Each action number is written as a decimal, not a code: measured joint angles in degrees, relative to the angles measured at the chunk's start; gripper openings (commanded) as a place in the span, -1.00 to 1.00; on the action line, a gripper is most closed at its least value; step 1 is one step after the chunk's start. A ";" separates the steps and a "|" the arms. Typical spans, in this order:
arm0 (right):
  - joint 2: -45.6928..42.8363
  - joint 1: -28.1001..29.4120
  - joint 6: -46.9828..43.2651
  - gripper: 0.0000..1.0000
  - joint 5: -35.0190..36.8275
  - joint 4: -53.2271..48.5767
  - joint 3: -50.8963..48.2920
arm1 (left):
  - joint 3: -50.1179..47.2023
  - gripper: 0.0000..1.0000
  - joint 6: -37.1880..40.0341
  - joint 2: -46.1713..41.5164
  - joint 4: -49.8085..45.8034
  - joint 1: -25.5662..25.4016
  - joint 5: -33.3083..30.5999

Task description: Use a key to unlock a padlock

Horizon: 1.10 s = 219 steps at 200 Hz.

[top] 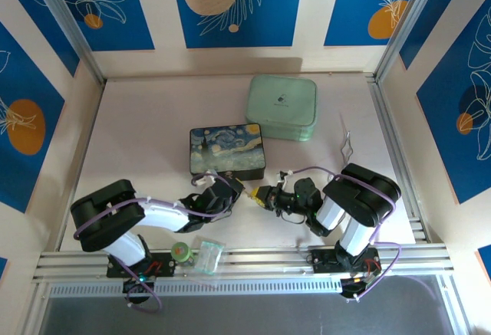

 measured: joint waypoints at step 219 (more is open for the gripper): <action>6.23 -4.13 0.79 -1.00 -9.53 0.63 5.49 | -2.34 -1.00 -1.51 0.33 5.31 1.07 0.59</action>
